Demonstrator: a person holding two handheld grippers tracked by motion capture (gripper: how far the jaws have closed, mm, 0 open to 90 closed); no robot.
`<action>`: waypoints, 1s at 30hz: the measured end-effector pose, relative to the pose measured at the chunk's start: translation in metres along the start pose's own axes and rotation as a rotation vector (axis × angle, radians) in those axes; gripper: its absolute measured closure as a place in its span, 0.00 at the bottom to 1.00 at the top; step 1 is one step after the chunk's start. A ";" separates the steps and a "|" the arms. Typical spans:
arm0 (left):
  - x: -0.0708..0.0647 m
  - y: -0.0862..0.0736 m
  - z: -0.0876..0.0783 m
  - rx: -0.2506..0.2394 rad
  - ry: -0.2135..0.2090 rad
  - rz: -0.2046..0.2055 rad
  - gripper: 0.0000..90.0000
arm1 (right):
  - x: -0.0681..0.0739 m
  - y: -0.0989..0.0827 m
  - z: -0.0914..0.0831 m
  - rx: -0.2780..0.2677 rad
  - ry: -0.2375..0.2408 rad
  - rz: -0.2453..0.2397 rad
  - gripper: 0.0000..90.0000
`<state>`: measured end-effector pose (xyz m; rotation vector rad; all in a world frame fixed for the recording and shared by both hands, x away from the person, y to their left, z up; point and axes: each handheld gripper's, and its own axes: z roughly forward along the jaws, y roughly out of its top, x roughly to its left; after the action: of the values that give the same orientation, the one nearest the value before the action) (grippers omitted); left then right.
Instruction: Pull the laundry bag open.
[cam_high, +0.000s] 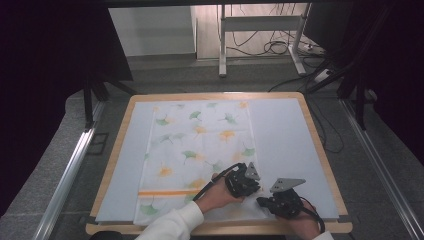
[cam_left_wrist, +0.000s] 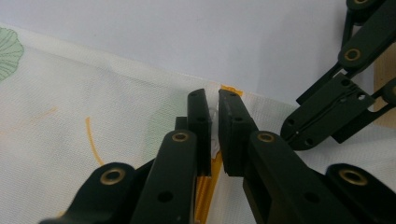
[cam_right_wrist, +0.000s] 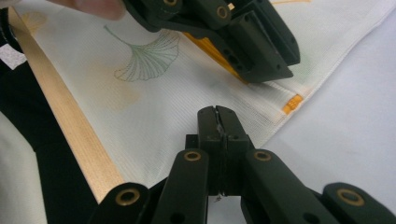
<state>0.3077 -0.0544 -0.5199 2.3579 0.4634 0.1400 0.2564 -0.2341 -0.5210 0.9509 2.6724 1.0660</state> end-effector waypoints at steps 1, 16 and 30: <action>0.000 0.000 0.000 -0.002 0.001 0.000 0.94 | 0.000 0.001 0.001 -0.004 -0.011 -0.004 0.99; -0.002 -0.002 -0.002 0.004 0.011 0.003 0.94 | -0.009 0.006 0.005 -0.014 -0.060 0.064 0.99; 0.003 -0.010 -0.009 0.019 0.010 -0.003 0.94 | -0.011 0.006 0.004 -0.010 -0.046 0.084 1.00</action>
<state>0.3060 -0.0409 -0.5197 2.3762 0.4756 0.1470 0.2694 -0.2344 -0.5217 1.0810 2.6090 1.0594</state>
